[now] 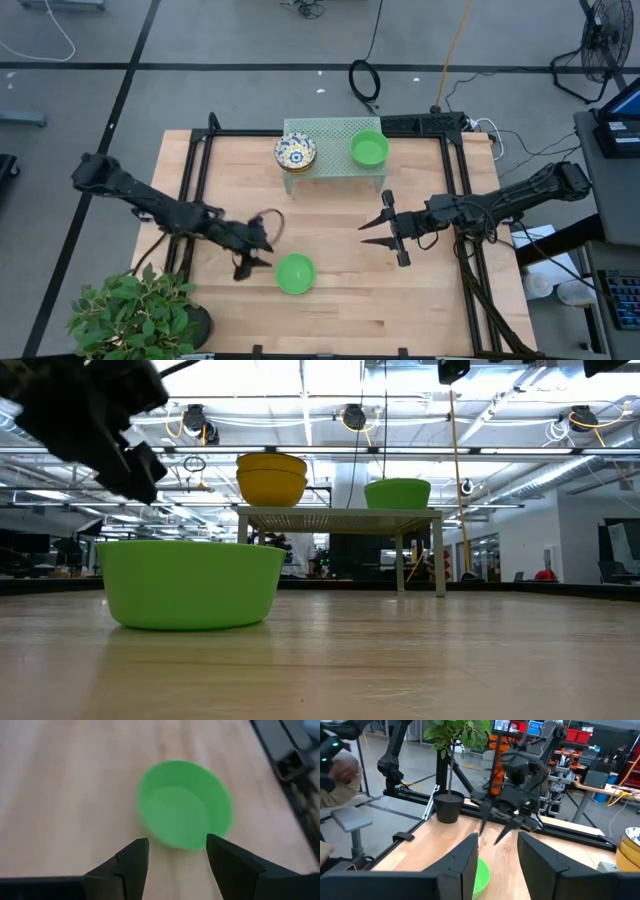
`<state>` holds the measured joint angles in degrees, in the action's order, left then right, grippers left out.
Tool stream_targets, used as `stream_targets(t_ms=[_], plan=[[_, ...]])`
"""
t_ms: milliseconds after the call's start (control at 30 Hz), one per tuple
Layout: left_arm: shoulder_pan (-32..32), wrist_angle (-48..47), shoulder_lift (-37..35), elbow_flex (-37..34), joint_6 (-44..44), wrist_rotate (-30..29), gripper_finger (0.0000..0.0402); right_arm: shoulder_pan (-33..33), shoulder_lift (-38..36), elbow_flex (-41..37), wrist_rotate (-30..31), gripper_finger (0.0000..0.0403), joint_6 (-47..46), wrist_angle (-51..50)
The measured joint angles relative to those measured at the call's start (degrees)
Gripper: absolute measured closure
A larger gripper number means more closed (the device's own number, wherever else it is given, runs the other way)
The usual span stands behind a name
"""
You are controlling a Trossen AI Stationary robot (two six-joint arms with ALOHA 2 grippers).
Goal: Pick & Place Mini bowls
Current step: Stack the green bowl on top of the green bowl on the shelf
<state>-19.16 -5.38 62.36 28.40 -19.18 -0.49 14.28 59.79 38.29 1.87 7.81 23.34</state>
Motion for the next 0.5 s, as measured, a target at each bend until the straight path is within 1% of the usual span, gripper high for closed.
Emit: stream_targets(t_ms=[100,233,367,500], plan=[[-1.3,-1.6,7.5,6.2,1.3,2.5,0.0199,0.0,0.0,0.0,-0.2,0.0277,-0.9,0.0],[-1.1,-7.1,15.3,12.1,2.2,1.0,0.0199,0.0,0.0,-0.1,-0.2,0.0277,-1.1,0.1],[1.0,-8.6,21.0,13.9,1.9,0.6,0.0199,0.0,0.0,-1.3,-0.2,0.0277,-1.1,1.7],[3.4,-8.7,24.5,13.9,-0.6,3.3,0.0199,0.0,0.0,-1.4,-0.2,0.0277,-1.0,2.2]])
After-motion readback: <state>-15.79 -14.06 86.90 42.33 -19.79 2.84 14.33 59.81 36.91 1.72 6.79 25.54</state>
